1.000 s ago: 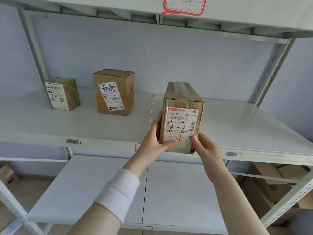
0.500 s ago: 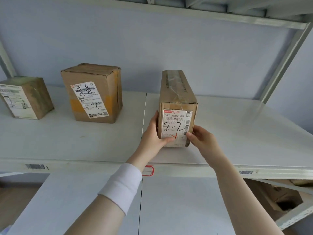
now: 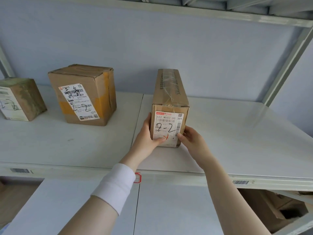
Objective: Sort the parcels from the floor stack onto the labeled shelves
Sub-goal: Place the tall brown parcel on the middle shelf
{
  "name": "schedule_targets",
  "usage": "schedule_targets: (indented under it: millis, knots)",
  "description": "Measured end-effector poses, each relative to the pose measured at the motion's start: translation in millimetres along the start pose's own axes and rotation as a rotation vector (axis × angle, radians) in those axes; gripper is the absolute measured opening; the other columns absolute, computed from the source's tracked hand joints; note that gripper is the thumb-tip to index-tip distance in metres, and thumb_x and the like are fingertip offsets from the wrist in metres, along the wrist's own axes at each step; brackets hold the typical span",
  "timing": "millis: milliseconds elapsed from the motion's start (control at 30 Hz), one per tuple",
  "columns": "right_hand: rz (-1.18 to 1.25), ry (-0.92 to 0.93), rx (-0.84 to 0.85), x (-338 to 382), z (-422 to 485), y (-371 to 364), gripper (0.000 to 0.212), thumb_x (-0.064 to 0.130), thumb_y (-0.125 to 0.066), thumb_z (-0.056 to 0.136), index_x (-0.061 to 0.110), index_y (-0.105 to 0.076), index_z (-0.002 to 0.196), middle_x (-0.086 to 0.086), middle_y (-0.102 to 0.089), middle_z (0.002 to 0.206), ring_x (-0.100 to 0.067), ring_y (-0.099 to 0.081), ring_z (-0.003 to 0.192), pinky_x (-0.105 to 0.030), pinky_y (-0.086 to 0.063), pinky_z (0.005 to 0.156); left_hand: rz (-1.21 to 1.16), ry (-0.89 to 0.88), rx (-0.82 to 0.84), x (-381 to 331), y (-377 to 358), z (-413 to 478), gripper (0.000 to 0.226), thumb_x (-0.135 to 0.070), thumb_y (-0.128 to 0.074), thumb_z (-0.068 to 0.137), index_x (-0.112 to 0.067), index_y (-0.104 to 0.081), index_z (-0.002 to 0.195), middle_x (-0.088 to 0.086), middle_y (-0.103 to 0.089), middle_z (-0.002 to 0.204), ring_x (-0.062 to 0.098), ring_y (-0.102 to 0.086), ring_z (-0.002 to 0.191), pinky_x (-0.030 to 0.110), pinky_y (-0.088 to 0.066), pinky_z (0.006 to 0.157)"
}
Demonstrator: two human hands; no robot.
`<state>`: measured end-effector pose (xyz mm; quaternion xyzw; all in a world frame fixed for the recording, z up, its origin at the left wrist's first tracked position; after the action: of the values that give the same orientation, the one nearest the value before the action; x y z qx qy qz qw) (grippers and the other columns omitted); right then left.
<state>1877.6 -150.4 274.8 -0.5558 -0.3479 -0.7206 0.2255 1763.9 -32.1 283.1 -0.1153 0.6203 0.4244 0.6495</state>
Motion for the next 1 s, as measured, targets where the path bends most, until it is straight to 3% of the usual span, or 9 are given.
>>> schedule_targets:
  millis: [133,233,333,433,600,733,800,933,1000]
  knots:
    - [-0.037,-0.023,-0.013,2.7,0.1,-0.5,0.027,0.010,-0.052,0.094,0.015,-0.055,0.121,0.005,-0.063,0.111,0.000,-0.059,0.097,-0.010,-0.048,0.084,0.035,0.038,-0.013,-1.0,-2.1,-1.5,0.073,-0.004,-0.070,0.079,-0.013,-0.030,0.140,-0.013,-0.051,0.120,0.008,-0.048,0.117,-0.004,-0.036,0.076]
    - [-0.100,-0.036,-0.032,-1.0,-6.0,0.9,0.049,0.029,-0.058,0.089,0.014,-0.048,0.135,-0.001,-0.059,0.128,-0.015,-0.055,0.118,-0.031,-0.044,0.102,0.063,0.087,-0.031,1.9,-1.6,-9.5,0.087,-0.012,-0.071,0.080,-0.013,-0.017,0.148,-0.004,-0.043,0.144,0.014,-0.042,0.132,0.017,-0.036,0.101]
    - [-0.090,-0.057,-0.055,0.4,-19.0,1.8,0.059,0.027,-0.060,0.089,0.012,-0.039,0.142,-0.003,-0.048,0.141,-0.016,-0.044,0.131,-0.022,-0.037,0.101,0.090,0.119,-0.066,1.0,0.9,-25.4,0.095,-0.018,-0.072,0.079,-0.016,-0.008,0.150,0.002,-0.027,0.154,0.018,-0.028,0.141,0.034,-0.028,0.115]
    - [-0.053,-0.044,-0.096,-0.7,-30.2,4.0,0.063,0.022,-0.061,0.089,0.008,-0.032,0.144,-0.004,-0.038,0.148,-0.017,-0.035,0.137,-0.019,-0.031,0.101,0.099,0.149,-0.120,3.3,5.1,-45.1,0.094,-0.020,-0.070,0.082,-0.018,-0.006,0.150,0.001,-0.017,0.157,0.017,-0.021,0.144,0.031,-0.023,0.113]
    - [-0.024,0.035,-0.147,6.9,-63.2,-4.1,0.059,0.021,-0.061,0.089,0.012,-0.036,0.141,0.001,-0.041,0.145,-0.012,-0.039,0.132,-0.015,-0.030,0.101,0.093,0.124,-0.199,4.8,19.4,-87.7,0.081,-0.017,-0.068,0.083,-0.018,-0.020,0.148,-0.001,-0.026,0.154,0.013,-0.029,0.141,0.024,-0.027,0.112]
    - [-0.146,0.183,-0.214,19.1,-101.5,-20.8,0.055,0.019,-0.062,0.088,0.012,-0.041,0.138,-0.002,-0.044,0.141,-0.013,-0.042,0.129,-0.020,-0.033,0.105,0.123,0.109,-0.275,2.0,39.1,-131.1,0.064,-0.014,-0.064,0.087,-0.021,-0.033,0.143,-0.009,-0.040,0.143,-0.011,-0.054,0.101,-0.009,-0.032,0.073]
    - [-0.203,0.268,-0.238,24.9,-122.5,-32.9,0.052,0.015,-0.063,0.088,0.009,-0.044,0.136,-0.006,-0.044,0.142,-0.018,-0.039,0.134,-0.028,-0.034,0.109,0.147,0.099,-0.321,1.7,50.9,-157.0,0.061,-0.013,-0.063,0.087,-0.020,-0.036,0.141,-0.012,-0.046,0.135,0.001,-0.051,0.117,-0.007,-0.029,0.082]
    - [-0.340,0.431,-0.202,34.0,-169.2,-73.4,0.049,0.008,-0.063,0.087,0.006,-0.047,0.133,-0.008,-0.042,0.144,-0.021,-0.031,0.141,0.003,-0.021,0.097,0.239,0.087,-0.345,15.7,71.9,-214.6,0.058,-0.013,-0.062,0.088,-0.017,-0.038,0.140,-0.003,-0.039,0.147,0.010,-0.035,0.137,0.007,-0.021,0.101]
    - [-0.392,0.423,-0.108,26.1,-192.0,-102.8,0.051,0.008,-0.062,0.087,0.008,-0.045,0.135,-0.006,-0.039,0.147,-0.018,-0.026,0.143,-0.003,-0.025,0.095,0.298,0.126,-0.352,33.9,83.0,-248.0,0.058,-0.015,-0.060,0.089,-0.018,-0.036,0.141,-0.003,-0.037,0.149,0.009,-0.032,0.138,0.007,-0.019,0.102]
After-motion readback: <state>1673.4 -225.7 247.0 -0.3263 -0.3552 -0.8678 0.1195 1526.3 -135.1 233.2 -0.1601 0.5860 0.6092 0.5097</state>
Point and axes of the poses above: each hand's wrist, its own z-axis towards the middle knuckle, its own y-axis out of the back of the hand, x = y × z, the point moved 8 cm from there along z, towards the middle knuckle
